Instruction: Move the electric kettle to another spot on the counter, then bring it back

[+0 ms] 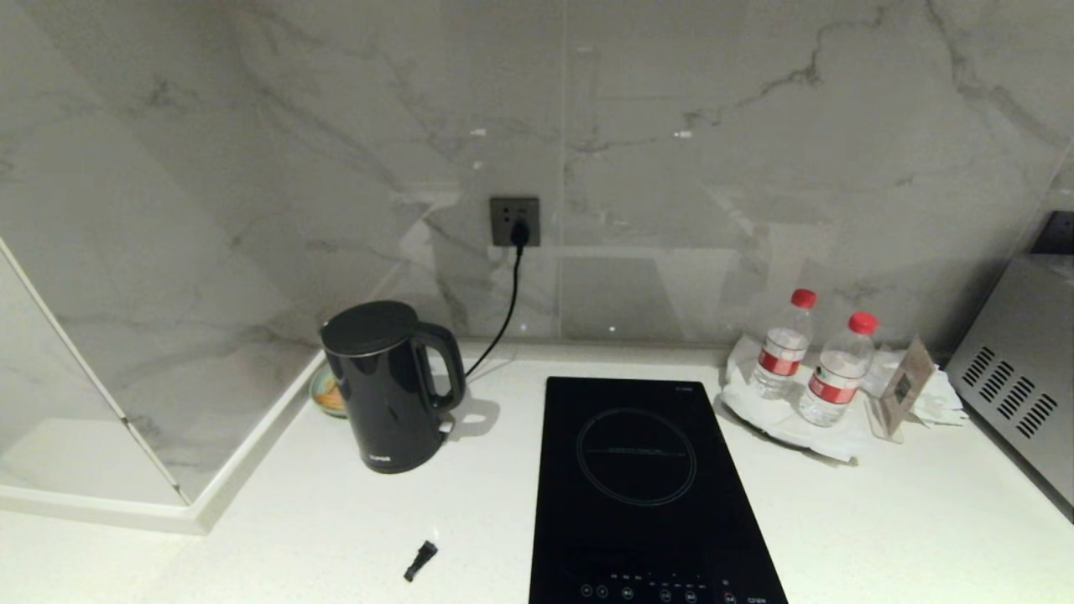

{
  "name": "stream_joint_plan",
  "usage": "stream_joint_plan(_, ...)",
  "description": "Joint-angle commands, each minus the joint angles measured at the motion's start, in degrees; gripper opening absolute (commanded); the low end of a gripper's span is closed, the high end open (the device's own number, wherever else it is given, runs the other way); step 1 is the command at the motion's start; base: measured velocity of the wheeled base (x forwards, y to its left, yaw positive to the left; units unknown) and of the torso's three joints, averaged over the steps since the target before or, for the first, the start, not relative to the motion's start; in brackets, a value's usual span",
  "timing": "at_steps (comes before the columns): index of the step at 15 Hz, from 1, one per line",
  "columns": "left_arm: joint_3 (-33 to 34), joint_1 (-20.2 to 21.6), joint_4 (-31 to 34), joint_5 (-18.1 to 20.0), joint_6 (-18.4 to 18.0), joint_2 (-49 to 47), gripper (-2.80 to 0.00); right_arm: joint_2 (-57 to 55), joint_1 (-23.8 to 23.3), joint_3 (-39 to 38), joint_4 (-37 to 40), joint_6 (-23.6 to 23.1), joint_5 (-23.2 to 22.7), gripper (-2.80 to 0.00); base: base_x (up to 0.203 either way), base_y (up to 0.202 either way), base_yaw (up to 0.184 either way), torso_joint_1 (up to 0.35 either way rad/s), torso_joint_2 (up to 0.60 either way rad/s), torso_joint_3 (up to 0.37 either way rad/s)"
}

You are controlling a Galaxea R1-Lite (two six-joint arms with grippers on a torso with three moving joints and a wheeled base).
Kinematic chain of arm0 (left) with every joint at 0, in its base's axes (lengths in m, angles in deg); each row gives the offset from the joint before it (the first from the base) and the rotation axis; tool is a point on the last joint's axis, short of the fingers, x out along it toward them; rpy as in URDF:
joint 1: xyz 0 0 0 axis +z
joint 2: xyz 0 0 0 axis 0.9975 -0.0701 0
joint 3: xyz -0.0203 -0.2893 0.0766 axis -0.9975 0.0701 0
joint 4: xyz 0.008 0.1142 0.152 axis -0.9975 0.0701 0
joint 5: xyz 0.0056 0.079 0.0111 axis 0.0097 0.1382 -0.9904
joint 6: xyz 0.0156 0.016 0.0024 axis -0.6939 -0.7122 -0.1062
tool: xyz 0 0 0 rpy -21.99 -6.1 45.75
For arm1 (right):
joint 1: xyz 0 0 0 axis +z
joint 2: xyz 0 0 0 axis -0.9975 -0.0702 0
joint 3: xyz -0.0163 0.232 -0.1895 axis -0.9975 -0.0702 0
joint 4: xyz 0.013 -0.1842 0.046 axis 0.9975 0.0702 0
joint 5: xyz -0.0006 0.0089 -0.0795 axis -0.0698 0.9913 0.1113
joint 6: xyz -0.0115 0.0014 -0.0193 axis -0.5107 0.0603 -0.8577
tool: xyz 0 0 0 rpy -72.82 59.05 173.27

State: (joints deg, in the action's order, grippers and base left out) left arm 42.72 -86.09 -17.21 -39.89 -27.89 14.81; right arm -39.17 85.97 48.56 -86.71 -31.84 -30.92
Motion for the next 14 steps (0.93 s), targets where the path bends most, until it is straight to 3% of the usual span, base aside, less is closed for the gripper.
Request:
stream_joint_plan(1, 0.0, 0.0, 0.1, 0.1, -0.1, -0.2, -2.80, 0.0, 0.0, 0.0, 0.0, -0.1, 0.0, -2.80, 0.000, 0.000, 0.000, 0.000, 0.00, 0.000)
stream_joint_plan(8, -0.1, 0.0, 0.1, 0.1, 0.0, -0.2, -2.80, 0.0, 0.0, 0.0, 0.0, 0.1, 0.0, -2.80, 0.000, 0.000, 0.000, 0.000, 0.00, -0.012)
stream_joint_plan(14, -0.1, 0.0, 0.1, 0.1, 0.0, -0.2, -2.80, 0.0, 0.0, 0.0, 0.0, 0.1, 0.0, -2.80, 0.000, 0.000, 0.000, 0.003, 0.00, -0.174)
